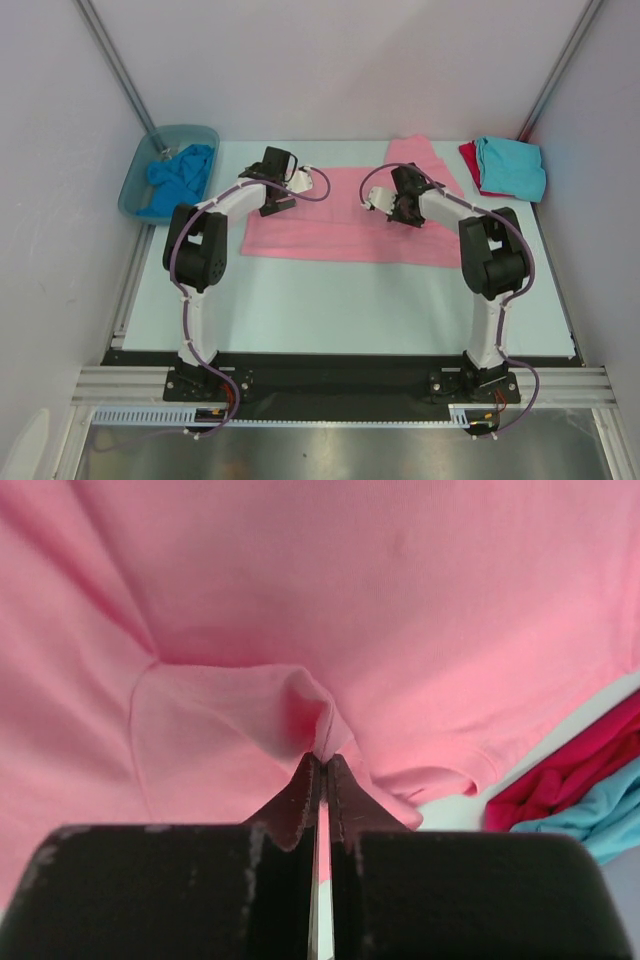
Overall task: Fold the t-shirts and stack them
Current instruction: Fold the tshirt
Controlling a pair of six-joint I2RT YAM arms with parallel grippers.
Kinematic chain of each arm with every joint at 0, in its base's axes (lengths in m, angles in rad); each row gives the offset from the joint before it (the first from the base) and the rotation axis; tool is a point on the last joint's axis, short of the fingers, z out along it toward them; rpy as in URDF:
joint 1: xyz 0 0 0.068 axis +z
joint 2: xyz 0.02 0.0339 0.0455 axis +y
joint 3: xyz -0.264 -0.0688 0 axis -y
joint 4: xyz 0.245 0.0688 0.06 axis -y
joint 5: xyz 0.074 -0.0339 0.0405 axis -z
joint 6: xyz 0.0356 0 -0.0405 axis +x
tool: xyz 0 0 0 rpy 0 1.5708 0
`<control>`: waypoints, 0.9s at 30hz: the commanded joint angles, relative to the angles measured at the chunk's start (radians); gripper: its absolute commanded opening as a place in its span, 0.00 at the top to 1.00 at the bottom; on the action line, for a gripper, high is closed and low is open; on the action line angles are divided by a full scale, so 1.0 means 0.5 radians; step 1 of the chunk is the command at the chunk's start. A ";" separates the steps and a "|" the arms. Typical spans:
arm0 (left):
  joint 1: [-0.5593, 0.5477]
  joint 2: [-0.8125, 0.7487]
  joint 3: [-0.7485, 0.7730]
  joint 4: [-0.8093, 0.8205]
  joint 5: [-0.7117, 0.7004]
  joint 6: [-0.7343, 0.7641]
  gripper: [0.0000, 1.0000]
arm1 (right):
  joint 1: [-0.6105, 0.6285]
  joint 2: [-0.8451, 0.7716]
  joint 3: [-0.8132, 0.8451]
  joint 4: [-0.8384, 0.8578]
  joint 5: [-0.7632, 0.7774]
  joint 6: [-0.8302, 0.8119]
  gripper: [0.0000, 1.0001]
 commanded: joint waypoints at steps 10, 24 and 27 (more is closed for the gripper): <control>-0.017 -0.076 -0.041 0.061 -0.032 -0.030 0.05 | 0.044 0.160 0.249 0.118 0.023 -0.032 1.00; -0.023 -0.049 -0.007 0.061 -0.025 -0.027 0.05 | 0.078 0.258 0.301 0.234 0.084 0.011 1.00; -0.023 -0.046 -0.007 0.061 -0.025 -0.036 0.05 | 0.084 0.304 0.329 0.250 0.087 0.023 1.00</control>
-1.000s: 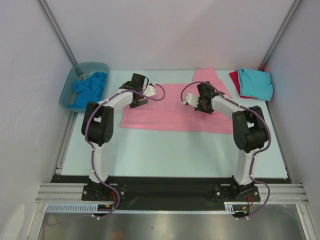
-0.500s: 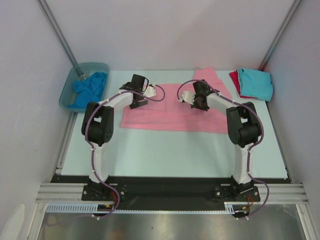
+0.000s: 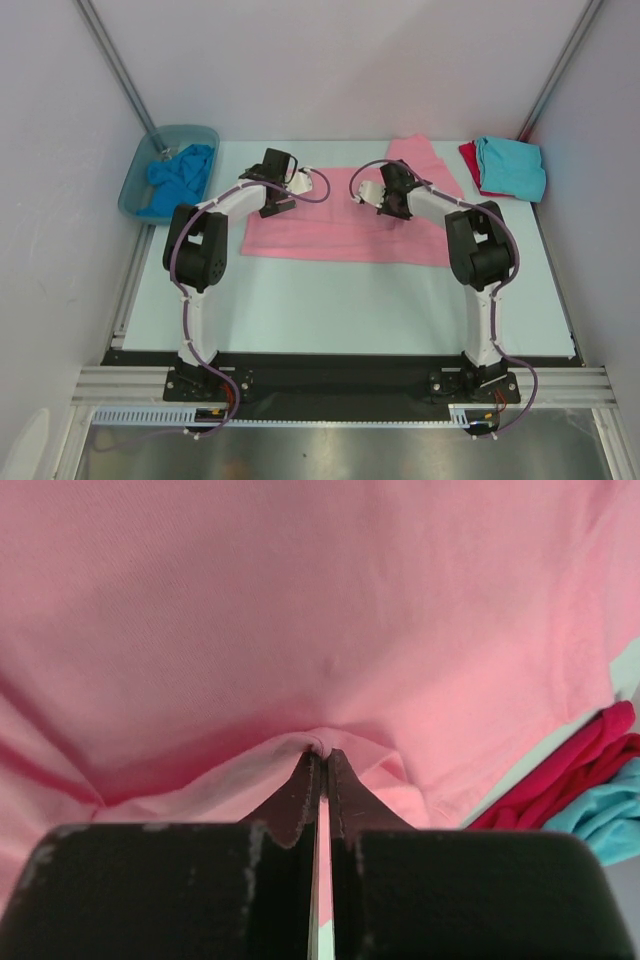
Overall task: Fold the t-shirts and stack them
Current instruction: Fold the tshirt
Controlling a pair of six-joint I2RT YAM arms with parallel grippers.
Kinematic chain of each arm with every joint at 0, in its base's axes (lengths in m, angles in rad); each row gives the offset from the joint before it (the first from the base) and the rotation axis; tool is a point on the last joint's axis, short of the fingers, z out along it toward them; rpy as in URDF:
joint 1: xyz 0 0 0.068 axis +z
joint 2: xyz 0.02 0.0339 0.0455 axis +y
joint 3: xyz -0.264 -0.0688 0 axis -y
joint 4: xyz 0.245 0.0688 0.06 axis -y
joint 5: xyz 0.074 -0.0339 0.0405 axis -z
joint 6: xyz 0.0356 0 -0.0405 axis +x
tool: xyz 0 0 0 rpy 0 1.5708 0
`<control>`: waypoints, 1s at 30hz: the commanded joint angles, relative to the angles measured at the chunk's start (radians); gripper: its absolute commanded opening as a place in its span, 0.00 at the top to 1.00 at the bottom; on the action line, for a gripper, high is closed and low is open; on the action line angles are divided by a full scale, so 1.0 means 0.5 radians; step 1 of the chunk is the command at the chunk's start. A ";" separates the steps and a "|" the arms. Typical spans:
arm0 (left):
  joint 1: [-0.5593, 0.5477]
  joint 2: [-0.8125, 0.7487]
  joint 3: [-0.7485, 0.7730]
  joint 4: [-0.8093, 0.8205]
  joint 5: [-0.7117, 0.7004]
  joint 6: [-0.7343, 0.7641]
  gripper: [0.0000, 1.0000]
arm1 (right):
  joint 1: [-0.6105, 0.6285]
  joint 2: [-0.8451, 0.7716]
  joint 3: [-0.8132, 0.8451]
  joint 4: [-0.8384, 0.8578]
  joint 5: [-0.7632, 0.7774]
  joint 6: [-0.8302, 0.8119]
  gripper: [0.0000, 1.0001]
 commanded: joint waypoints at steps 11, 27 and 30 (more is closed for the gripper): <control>-0.035 -0.027 0.039 0.034 -0.020 -0.029 0.05 | 0.069 0.135 0.140 0.201 0.087 0.052 0.86; -0.048 0.007 0.075 0.031 -0.023 -0.026 0.05 | 0.124 0.208 0.210 0.523 0.249 0.129 0.44; -0.048 0.000 0.085 0.031 -0.048 -0.029 0.05 | 0.115 0.218 0.272 0.404 0.225 0.233 0.48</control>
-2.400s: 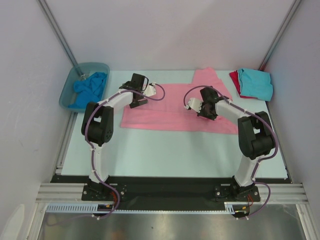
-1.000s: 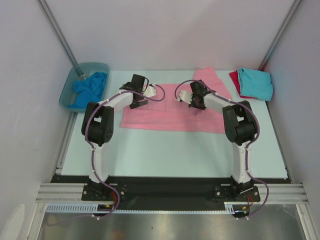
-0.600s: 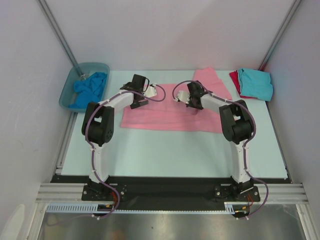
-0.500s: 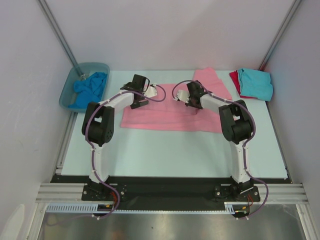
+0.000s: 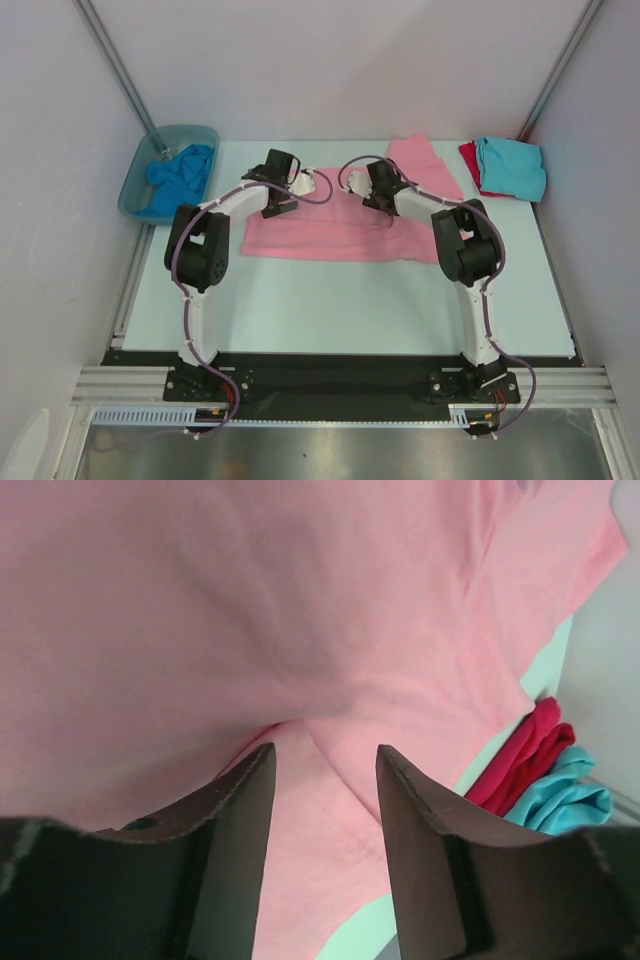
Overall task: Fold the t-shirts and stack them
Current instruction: Fold the tshirt
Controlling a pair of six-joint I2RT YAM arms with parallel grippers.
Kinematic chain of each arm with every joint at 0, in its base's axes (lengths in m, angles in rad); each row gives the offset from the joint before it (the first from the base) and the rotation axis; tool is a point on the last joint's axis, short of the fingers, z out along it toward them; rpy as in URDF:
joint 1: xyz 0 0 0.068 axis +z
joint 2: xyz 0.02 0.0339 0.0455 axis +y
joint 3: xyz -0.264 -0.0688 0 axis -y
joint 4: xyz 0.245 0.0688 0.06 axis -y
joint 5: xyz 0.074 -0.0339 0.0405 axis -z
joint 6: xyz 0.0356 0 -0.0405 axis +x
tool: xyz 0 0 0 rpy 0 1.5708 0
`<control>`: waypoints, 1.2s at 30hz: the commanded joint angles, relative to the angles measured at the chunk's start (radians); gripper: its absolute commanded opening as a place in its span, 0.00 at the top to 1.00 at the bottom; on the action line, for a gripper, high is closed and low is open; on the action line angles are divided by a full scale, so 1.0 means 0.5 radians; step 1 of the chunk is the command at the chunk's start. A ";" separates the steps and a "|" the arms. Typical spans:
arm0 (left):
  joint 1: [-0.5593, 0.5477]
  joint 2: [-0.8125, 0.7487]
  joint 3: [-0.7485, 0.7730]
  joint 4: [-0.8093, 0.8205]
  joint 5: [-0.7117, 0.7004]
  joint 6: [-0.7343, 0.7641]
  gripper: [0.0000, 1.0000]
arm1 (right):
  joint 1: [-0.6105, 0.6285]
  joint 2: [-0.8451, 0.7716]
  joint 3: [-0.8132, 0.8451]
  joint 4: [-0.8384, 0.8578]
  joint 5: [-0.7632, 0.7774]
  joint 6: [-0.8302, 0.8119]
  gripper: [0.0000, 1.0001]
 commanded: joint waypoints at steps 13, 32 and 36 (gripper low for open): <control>0.008 -0.393 -0.238 -0.009 0.239 -0.053 0.04 | -0.253 -0.456 -0.033 -0.757 -0.377 0.542 0.96; 0.257 -0.353 -0.076 -0.601 0.663 -0.854 0.62 | -0.566 -0.413 -0.175 -1.107 -0.819 0.858 1.00; 0.257 -0.350 -0.057 -0.623 0.751 -0.824 1.00 | -0.609 -0.419 -0.184 -1.089 -0.810 0.855 1.00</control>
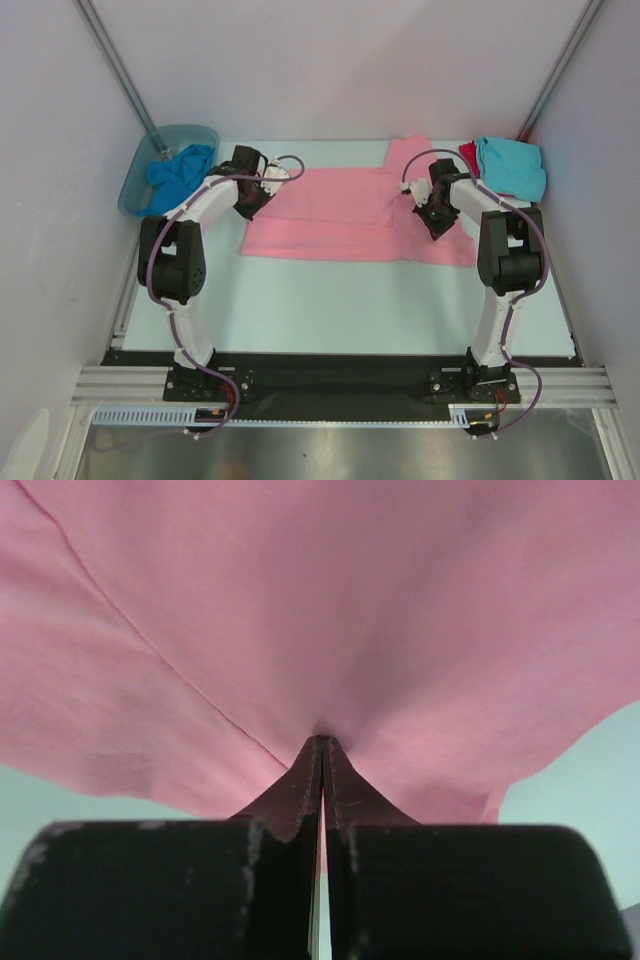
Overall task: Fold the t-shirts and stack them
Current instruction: Fold the tshirt
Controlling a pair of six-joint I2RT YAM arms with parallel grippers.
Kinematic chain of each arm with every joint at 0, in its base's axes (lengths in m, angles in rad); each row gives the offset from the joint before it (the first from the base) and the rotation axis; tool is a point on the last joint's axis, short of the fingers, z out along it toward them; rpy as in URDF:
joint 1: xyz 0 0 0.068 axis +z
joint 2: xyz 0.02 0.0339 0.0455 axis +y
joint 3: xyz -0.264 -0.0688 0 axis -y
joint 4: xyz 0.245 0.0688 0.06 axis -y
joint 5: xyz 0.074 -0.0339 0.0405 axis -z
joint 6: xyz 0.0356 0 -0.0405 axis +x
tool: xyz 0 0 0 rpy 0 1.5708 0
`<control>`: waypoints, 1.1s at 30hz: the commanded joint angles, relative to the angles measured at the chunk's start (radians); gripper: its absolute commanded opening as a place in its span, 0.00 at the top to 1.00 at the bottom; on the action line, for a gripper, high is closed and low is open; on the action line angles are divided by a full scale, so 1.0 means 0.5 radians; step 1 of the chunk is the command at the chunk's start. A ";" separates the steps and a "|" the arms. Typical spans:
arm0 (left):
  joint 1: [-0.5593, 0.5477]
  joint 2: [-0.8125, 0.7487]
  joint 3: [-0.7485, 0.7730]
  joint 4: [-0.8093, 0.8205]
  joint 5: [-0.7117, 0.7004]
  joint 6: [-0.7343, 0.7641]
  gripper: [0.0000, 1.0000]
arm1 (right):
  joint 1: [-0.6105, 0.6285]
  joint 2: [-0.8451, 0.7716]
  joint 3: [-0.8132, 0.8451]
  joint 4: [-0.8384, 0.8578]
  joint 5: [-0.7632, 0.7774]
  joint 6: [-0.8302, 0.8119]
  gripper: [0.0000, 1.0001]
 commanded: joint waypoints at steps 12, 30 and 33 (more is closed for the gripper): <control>-0.036 0.016 0.078 -0.204 0.550 -0.003 1.00 | -0.130 0.022 0.021 -0.083 -0.062 0.017 1.00; -0.094 0.381 0.050 -0.422 0.286 0.211 1.00 | -0.188 0.142 0.031 -0.080 -0.078 0.091 1.00; -0.094 0.372 -0.042 -0.425 0.219 0.261 1.00 | -0.188 0.114 0.000 -0.105 -0.081 0.085 1.00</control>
